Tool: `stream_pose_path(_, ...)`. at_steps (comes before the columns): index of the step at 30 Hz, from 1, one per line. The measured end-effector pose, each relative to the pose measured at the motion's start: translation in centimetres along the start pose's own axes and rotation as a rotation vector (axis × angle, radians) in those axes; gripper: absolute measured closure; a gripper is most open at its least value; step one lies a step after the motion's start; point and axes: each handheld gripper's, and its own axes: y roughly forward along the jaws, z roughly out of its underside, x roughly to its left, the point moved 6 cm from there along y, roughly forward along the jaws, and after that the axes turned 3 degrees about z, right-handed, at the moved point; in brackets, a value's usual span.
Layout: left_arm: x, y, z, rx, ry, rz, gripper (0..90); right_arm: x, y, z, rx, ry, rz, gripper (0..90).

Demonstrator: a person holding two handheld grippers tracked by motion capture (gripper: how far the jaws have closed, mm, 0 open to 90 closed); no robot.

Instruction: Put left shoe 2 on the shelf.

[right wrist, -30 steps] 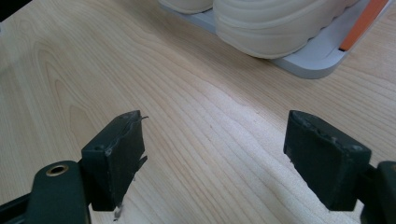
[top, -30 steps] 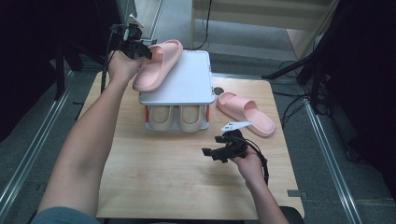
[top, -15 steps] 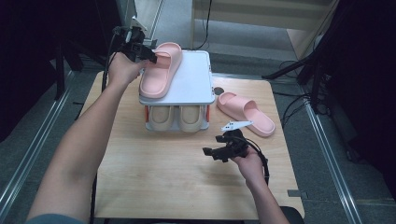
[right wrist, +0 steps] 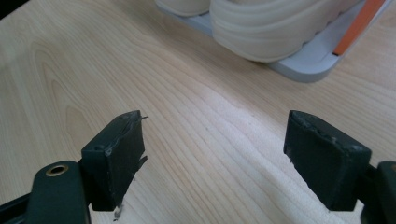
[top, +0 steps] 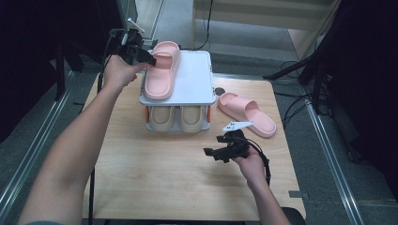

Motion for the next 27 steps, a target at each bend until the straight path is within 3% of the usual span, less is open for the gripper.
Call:
stream_pose_path(3, 0.1, -0.7, -0.1, -0.024, 0.005, 0.008, 56.2, -0.1, -0.3, -0.3, -0.022, -0.014, 0.008, 19.5)
stream_pose_path(7, 0.3, -2.0, 0.2, -0.031, 0.024, 0.01, 53.6, -0.7, -1.0, -0.9, -0.059, -0.059, 0.091, 17.1)
stream_pose_path(13, 0.9, -4.1, 1.6, -0.036, 0.044, 0.042, 47.1, -2.5, -2.2, -1.9, -0.129, 0.025, 0.15, 14.6)
stream_pose_path(16, 1.0, -5.2, 2.7, -0.036, 0.072, 0.043, 44.7, -3.5, -2.4, -2.0, -0.128, 0.037, 0.132, 14.6)
stream_pose_path(22, 1.3, -6.7, 4.7, -0.059, 0.076, 0.067, 41.2, -5.7, -2.7, -2.3, -0.133, 0.075, 0.153, 13.4)
stream_pose_path(25, 1.4, -7.2, 5.5, -0.072, 0.078, 0.073, 40.2, -6.2, -3.0, -2.5, -0.157, 0.137, 0.039, 8.1)
stream_pose_path(27, 1.5, -7.5, 6.1, -0.075, 0.082, 0.074, 40.0, -6.5, -3.1, -2.7, -0.17, 0.141, 0.037, 9.7)
